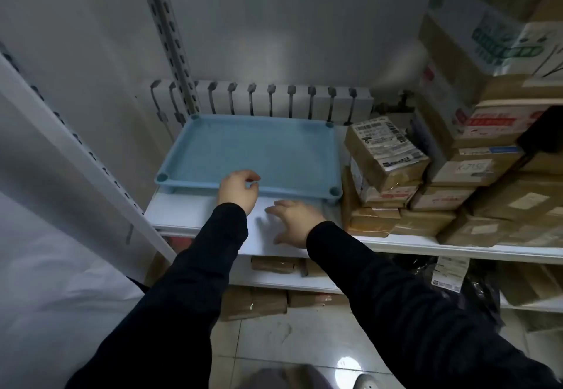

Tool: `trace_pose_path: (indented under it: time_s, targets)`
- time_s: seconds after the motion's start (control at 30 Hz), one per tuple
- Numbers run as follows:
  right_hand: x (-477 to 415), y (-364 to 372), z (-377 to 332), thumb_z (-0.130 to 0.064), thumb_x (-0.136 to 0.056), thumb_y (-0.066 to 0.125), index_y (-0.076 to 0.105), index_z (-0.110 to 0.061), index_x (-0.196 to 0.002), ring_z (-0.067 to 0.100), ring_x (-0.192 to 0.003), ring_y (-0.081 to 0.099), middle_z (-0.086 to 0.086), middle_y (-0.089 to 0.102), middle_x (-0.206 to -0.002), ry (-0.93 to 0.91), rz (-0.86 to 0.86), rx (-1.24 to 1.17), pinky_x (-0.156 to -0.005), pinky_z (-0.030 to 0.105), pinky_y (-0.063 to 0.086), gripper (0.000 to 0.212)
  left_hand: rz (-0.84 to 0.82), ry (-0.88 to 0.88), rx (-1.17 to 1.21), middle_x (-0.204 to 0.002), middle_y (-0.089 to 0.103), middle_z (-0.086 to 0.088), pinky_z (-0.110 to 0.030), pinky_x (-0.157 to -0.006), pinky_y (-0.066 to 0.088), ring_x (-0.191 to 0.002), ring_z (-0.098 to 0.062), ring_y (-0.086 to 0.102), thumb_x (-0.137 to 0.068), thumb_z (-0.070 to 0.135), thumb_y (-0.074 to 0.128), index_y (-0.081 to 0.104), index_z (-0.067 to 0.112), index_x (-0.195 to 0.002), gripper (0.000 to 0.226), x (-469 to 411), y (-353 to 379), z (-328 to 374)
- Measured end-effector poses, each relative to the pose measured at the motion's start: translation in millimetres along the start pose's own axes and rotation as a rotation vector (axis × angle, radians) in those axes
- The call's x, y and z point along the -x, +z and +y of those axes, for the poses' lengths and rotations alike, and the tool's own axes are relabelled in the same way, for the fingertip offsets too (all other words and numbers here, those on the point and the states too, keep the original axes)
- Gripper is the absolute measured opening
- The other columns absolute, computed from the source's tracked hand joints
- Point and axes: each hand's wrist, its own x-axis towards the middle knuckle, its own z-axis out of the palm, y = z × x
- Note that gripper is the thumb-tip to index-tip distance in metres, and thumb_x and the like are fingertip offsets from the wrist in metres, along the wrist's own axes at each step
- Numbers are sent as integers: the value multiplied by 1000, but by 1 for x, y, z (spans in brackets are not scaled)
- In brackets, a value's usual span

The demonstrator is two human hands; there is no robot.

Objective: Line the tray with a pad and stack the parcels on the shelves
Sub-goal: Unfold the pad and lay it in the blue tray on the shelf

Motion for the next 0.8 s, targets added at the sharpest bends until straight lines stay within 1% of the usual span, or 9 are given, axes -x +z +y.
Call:
trace_pose_path:
  time_s: [0.1,0.3,0.37,0.43,0.5,0.57,0.67,0.73,0.8]
  targets:
    - [-5,11,-2,-39,-77,74,25,-26,-149,23,-144,19,2,19,-159,-38,-83,122,-115,37,18,88,-1,-31,-19,-119,63,-10,-23,-94,38,-114,-24,55,-91,5,47,65,6,-111,27,-3,-2,-3]
    - [-10,29,-2,-42,-72,77,2,-24,-152,25,-147,5,4,-1,-161,-55,-101,258,-118,40,8,112,-4,-46,3,-117,64,-8,-17,-87,35,-112,-22,56,-92,5,46,65,7,-111,27,-4,0,-11]
    - [-11,34,-1,-37,-73,77,-6,-22,-152,29,-146,5,9,-5,-160,-31,-119,360,-118,42,10,115,-13,-63,28,-115,65,-9,-19,-89,38,-110,-23,57,-92,4,46,66,6,-110,27,-3,2,-13]
    - [-13,38,0,-20,-80,68,-1,-18,-151,31,-143,18,14,7,-157,-8,-100,406,-114,42,24,99,-23,-68,48,-111,67,-11,-21,-88,41,-106,-25,59,-90,2,46,67,5,-107,27,-1,4,-14]
    - [-16,36,1,-8,-85,54,23,-14,-145,29,-131,39,12,35,-145,-8,-51,350,-98,40,41,67,-45,-78,69,-108,67,-12,-18,-83,40,-102,-25,61,-90,2,46,67,4,-105,26,-1,5,-15]
    - [-16,25,1,-8,-90,45,44,-16,-134,29,-119,53,9,53,-130,-10,-18,310,-86,37,46,45,-70,-88,87,-107,68,-13,-16,-82,39,-101,-25,61,-90,2,48,67,4,-105,24,-3,5,-14]
    - [-17,5,3,-12,-93,42,54,-20,-130,30,-116,56,11,58,-128,22,40,138,-88,35,46,40,-134,-86,90,-104,68,-11,-17,-81,39,-97,-23,60,-90,5,52,67,4,-104,20,-5,3,-9]
    - [-18,-8,6,-9,-92,43,59,-13,-124,31,-115,57,14,61,-125,42,93,-70,-89,34,44,35,-207,-72,107,-95,65,-10,-21,-78,39,-88,-20,56,-90,19,58,67,3,-99,21,-5,2,-4]
    - [-19,-18,8,-5,-90,46,64,-6,-111,31,-107,59,19,66,-112,66,154,-289,-81,32,42,28,-293,-67,179,-88,63,-10,-29,-79,41,-83,-20,55,-81,50,61,67,2,-92,50,-1,-3,2]
